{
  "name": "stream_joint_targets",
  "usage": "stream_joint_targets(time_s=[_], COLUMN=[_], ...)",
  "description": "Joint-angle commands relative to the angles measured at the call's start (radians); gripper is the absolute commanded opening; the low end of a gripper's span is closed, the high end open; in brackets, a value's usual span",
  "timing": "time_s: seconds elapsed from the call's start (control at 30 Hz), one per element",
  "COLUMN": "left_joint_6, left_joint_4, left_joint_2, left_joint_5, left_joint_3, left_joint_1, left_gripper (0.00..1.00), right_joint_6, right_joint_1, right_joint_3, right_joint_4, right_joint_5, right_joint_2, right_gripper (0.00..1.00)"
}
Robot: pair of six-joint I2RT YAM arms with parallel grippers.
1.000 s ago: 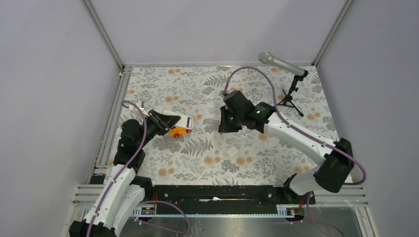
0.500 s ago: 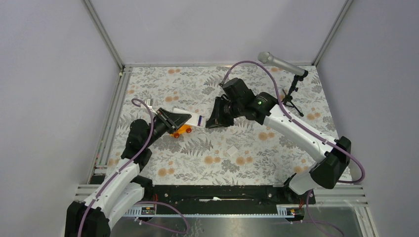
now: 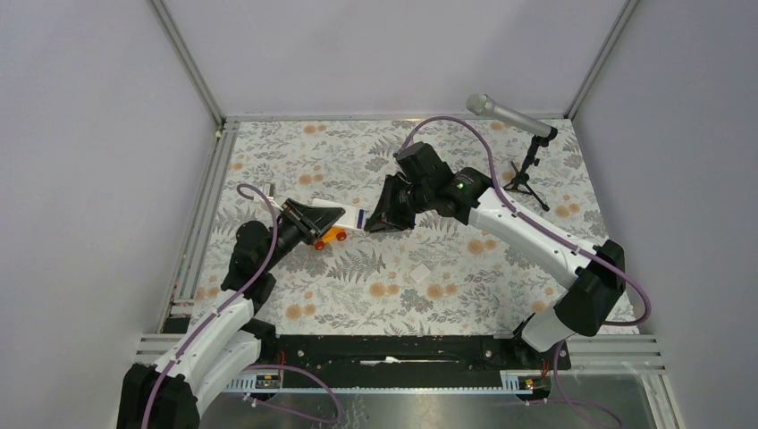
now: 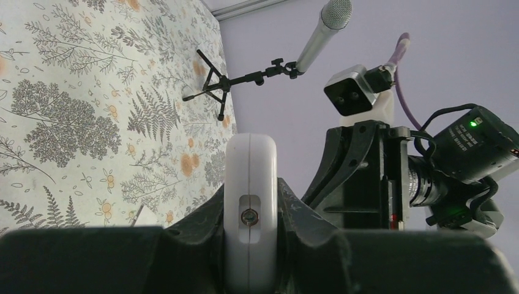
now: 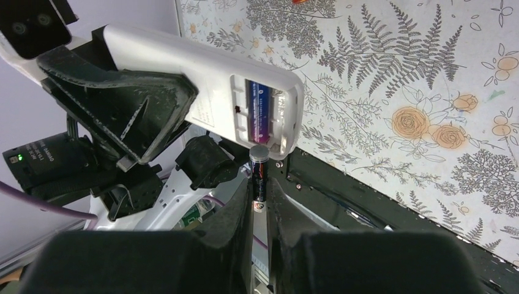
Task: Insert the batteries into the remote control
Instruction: Load the battery into the remote control.
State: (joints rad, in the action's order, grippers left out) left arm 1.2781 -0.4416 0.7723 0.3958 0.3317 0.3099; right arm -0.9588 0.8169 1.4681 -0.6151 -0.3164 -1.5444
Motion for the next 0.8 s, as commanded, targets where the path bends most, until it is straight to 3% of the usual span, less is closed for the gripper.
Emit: stream_joint_targets(time_s=[0.0, 0.77], left_joint_6=[0.013, 0.039], left_joint_4=[-0.098, -0.12], left_joint_2=[-0.02, -0.029], left_joint_5=[-0.017, -0.01], left_joint_3=[-0.002, -0.027], left_joint_1=[0.005, 0.005], left_gripper=[0.0, 0.0], right_joint_6=[-0.031, -0.006], right_joint_1=[-0.002, -0.004], right_joint_3=[-0.001, 0.013], right_joint_4=[0.029, 0.023], right_joint_5=[-0.009, 0.021], right_joint_2=[-0.015, -0.054], right_gripper=[0.1, 0.19])
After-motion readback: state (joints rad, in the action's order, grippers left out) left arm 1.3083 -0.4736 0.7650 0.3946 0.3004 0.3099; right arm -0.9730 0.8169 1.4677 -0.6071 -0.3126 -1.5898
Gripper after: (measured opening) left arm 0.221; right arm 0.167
